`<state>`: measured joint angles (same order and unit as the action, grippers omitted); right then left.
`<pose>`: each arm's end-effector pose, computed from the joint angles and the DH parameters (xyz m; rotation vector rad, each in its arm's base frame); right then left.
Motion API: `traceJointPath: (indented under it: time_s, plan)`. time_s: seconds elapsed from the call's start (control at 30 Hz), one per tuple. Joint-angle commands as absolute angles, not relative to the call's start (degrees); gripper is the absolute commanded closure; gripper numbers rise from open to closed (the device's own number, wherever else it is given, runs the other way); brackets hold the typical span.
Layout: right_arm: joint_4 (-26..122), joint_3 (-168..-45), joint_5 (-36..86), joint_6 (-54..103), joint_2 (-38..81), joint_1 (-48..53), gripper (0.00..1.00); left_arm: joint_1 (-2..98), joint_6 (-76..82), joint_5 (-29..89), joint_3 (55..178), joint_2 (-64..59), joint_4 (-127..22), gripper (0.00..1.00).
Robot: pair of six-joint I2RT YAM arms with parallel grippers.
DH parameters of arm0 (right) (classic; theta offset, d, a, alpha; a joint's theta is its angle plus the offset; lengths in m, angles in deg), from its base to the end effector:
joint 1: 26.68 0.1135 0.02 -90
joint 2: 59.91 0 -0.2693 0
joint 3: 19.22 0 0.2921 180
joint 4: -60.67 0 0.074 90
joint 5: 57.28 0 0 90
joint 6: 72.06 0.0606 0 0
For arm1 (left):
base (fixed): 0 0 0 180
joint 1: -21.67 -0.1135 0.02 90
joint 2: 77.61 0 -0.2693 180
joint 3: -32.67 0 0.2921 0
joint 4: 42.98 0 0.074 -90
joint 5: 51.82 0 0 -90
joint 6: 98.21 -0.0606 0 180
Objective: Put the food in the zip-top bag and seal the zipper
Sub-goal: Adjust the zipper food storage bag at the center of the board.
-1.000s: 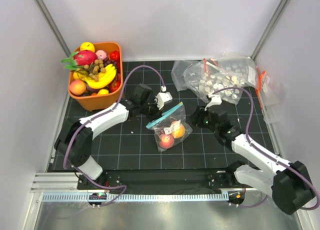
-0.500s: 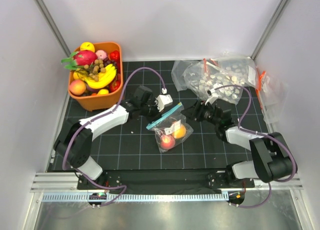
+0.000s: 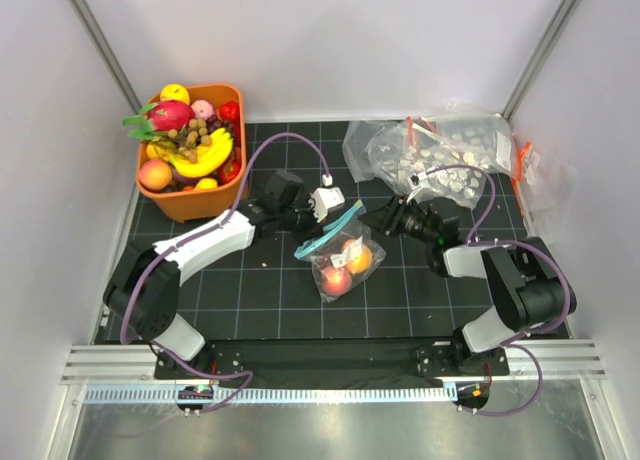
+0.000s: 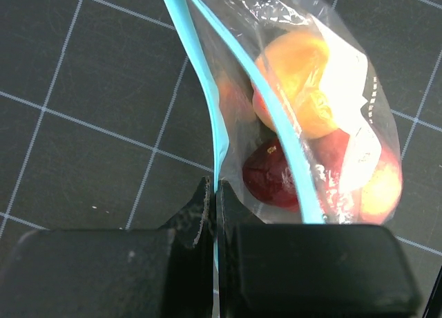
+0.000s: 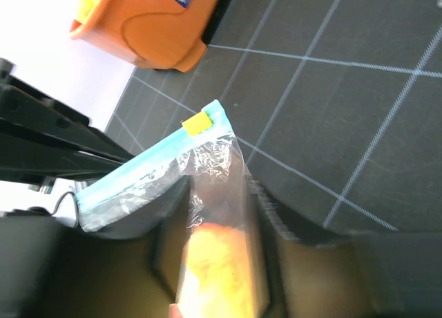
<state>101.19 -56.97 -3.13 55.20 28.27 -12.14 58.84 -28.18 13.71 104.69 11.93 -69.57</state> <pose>0.2997 0.1144 0.1363 -0.1254 1.8640 1.1864 0.2949 -0.2551 0.2050 1.3043 1.9473 -0.6482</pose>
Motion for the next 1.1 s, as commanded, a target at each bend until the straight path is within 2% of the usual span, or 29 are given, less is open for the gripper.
traceJointPath:
  time_s: [0.0, 0.07, 0.1, 0.17, 0.2, 0.47, 0.53, 0.6, 0.83, 0.93, 0.97, 1.07]
  plan:
    - [108.31, -57.53, -5.42, 56.53, 27.37, -12.36, 0.61, 59.20, -29.13, 12.95, 104.82, 9.93, -66.96, 1.00]
    - [108.32, -57.62, -5.68, 56.61, 26.93, -12.27, 0.71, 59.20, -29.13, 12.86, 104.90, 9.93, -66.96, 1.00]
    - [108.14, -57.53, -5.60, 56.79, 26.05, -12.36, 0.84, 59.20, -28.87, 13.04, 104.99, 9.93, -66.87, 0.98]
    - [106.91, -57.01, -5.51, 56.70, 24.91, -12.27, 0.97, 59.20, -28.26, 13.48, 105.08, 9.85, -66.87, 0.92]
    - [106.48, -56.66, -4.99, 56.61, 23.86, -12.27, 0.99, 59.29, -26.86, 14.87, 105.43, 9.85, -66.79, 0.83]
    - [88.30, -52.79, 4.32, 47.22, 6.64, -6.84, 0.99, 59.29, -12.18, 29.55, 106.23, 7.13, -64.07, 0.55]
    - [83.81, -51.91, 6.87, 45.37, 2.60, -5.51, 0.99, 59.29, -8.67, 33.67, 104.39, 3.35, -61.36, 0.34]
    - [81.96, -51.03, 7.67, 44.84, 0.57, -4.36, 0.99, 59.29, -5.50, 37.19, 102.72, -1.72, -59.41, 0.01]
    - [78.70, -47.87, 8.82, 44.57, -4.98, -3.22, 0.99, 58.77, 6.89, 50.04, 90.17, -18.77, -46.43, 0.00]
    - [78.35, -47.16, 9.08, 44.48, -6.73, -2.08, 0.99, 57.97, 7.78, 31.73, 90.13, -21.10, -46.90, 0.01]
    - [78.26, -46.81, 8.99, 44.40, -7.09, -1.64, 0.99, 58.06, 7.52, 20.54, 94.14, -20.05, -49.01, 0.01]
    - [77.65, -46.63, 9.25, 43.87, -8.49, -0.06, 0.99, 59.11, 6.82, 13.76, 101.10, -14.00, -60.69, 0.00]
